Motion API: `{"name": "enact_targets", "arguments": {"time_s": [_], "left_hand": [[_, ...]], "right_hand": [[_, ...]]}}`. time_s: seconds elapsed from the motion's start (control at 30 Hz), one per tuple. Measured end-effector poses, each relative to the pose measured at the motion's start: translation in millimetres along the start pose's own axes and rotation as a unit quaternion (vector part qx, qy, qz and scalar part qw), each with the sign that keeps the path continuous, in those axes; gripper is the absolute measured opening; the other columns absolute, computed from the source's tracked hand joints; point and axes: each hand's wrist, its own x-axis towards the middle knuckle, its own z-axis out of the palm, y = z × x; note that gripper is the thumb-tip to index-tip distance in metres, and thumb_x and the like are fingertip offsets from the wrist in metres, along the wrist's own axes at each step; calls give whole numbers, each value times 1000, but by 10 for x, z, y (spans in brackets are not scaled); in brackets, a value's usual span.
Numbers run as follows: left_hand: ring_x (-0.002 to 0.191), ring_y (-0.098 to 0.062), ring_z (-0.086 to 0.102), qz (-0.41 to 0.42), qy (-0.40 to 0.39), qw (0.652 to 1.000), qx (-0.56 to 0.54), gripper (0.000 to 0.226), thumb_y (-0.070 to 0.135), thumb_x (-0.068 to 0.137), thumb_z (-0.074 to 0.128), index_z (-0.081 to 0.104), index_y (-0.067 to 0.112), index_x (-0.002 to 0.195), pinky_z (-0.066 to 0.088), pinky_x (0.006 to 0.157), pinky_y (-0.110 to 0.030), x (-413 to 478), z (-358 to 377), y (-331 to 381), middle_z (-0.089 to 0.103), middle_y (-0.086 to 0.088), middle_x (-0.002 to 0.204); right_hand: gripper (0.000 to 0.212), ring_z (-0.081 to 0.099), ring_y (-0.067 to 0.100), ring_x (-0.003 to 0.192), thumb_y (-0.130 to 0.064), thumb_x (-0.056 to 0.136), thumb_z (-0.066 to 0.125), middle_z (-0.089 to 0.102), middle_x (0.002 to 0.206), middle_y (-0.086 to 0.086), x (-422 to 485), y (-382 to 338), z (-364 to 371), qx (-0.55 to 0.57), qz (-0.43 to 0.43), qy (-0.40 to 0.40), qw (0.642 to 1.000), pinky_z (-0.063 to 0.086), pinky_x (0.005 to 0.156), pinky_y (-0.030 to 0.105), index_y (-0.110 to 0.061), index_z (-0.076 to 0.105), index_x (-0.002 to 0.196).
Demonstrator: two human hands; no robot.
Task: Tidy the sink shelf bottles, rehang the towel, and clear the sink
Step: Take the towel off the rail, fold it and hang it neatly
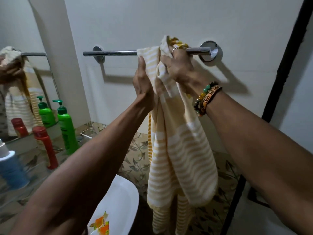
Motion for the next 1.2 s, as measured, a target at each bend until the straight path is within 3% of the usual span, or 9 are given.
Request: {"name": "enact_targets", "arguments": {"time_s": [0.1, 0.23, 0.4, 0.5, 0.63, 0.77, 0.97, 1.07, 1.2], "left_hand": [[119, -33, 62, -30, -87, 996, 7, 65, 61, 97, 42, 62, 10, 131, 43, 108, -53, -15, -138, 28, 65, -17, 127], [110, -28, 68, -26, -138, 978, 154, 66, 68, 85, 54, 63, 17, 127, 53, 96, -49, -99, -284, 11, 71, -11, 119], [96, -17, 72, 62, -161, 926, 337, 38, 13, 79, 78, 67, 15, 116, 60, 81, -37, -106, -498, -78, 74, -3, 104], [105, -25, 67, 104, -98, 887, 439, 46, 19, 83, 69, 57, 17, 128, 56, 89, -45, -136, -538, -103, 70, -5, 115], [107, -37, 59, 184, -51, 817, 544, 50, 5, 84, 61, 50, 6, 132, 46, 82, -34, -300, -578, -258, 62, -18, 118], [109, -35, 58, 159, -78, 833, 523, 56, -5, 80, 59, 46, 3, 135, 47, 87, -36, -558, -669, -426, 61, -19, 122], [99, -22, 54, 141, -102, 828, 533, 44, -3, 82, 64, 54, 2, 124, 40, 81, -28, -1073, -1031, -818, 62, -14, 114], [100, -27, 57, 128, -125, 821, 542, 43, -2, 81, 65, 55, 3, 122, 45, 83, -28, -1266, -1242, -1000, 62, -14, 114], [96, -9, 55, 131, -162, 829, 520, 49, -12, 77, 60, 56, -1, 124, 33, 79, 1, -1519, -1441, -1160, 65, -10, 112]], "right_hand": [[15, 60, 4, 73, -22, 96, 52, 59, 80, -2, 51, 184, 114, 37, 50, -31, 998, 48, 69, 21, -14, 64, 91], [41, 50, 36, 132, -20, 107, 42, 52, 142, 21, 63, 555, 41, 109, 225, -40, 967, 42, 111, 44, 2, 48, 141], [25, 66, 25, 72, -33, 93, 64, 68, 78, 8, -147, 354, 51, 192, 183, 15, 964, 53, 62, 29, -12, 73, 83], [17, 74, 10, 78, -40, 75, 79, 77, 81, -8, -316, 258, 69, 94, 49, 121, 987, 62, 67, 31, -24, 80, 81], [31, 68, 5, 65, -51, 79, 75, 72, 65, -11, -518, 341, 117, 14, 28, 232, 972, 57, 65, 27, -23, 75, 67], [41, 56, 2, 61, -64, 83, 62, 62, 67, -14, -642, 364, 173, 39, 55, 258, 964, 47, 62, 26, -24, 61, 72], [77, 68, 13, 102, -72, 68, 72, 72, 112, -3, -796, 295, 270, 71, 135, 194, 969, 55, 93, 37, -13, 65, 117], [58, 71, 3, 81, -61, 64, 82, 77, 90, -7, -857, 271, 355, 81, 114, 189, 972, 57, 73, 24, -14, 73, 96], [33, 74, 9, 75, -29, 70, 88, 77, 84, -2, -920, 333, 428, 125, 92, 161, 975, 60, 65, 25, -7, 71, 87]]}}
